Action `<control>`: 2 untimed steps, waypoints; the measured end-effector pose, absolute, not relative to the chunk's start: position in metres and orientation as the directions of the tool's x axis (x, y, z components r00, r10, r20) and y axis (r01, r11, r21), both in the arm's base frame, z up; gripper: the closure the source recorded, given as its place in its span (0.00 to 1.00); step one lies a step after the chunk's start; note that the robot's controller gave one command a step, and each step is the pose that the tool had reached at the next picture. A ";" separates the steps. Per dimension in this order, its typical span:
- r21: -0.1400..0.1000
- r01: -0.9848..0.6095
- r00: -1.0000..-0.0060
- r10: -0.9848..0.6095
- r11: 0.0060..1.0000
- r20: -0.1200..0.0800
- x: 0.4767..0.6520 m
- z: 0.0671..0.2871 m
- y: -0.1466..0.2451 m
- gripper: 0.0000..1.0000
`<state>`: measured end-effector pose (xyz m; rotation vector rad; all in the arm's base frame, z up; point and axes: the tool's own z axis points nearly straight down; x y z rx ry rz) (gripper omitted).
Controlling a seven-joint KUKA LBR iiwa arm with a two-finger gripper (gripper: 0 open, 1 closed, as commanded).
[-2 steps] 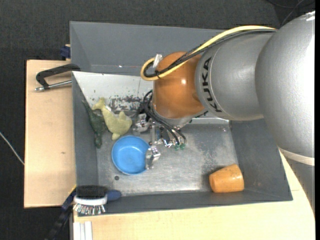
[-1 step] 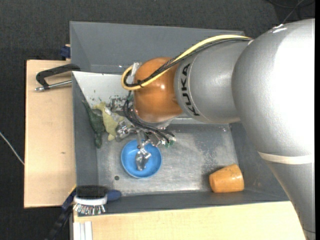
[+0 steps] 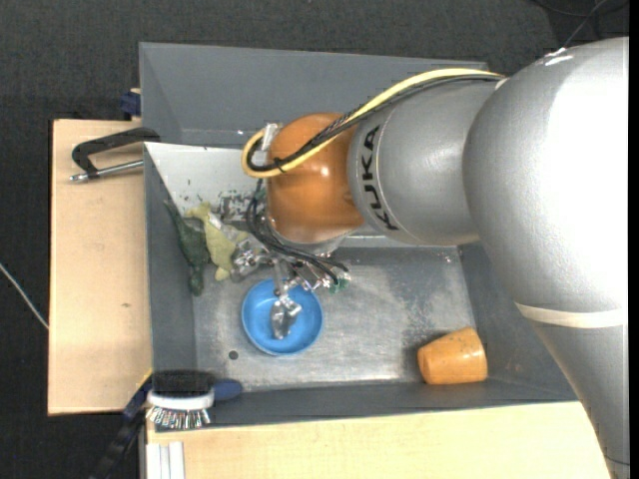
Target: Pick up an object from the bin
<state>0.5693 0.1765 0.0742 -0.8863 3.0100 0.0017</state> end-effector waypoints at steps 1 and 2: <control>-0.004 -0.542 -0.840 -0.542 0.840 -0.011 0.572 0.078 0.177 1.00; -0.002 -0.541 -0.841 -0.541 0.841 -0.012 0.575 0.128 0.179 1.00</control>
Offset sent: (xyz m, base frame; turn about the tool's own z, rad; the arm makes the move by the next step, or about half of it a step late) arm 0.0000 0.0000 0.0000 0.0000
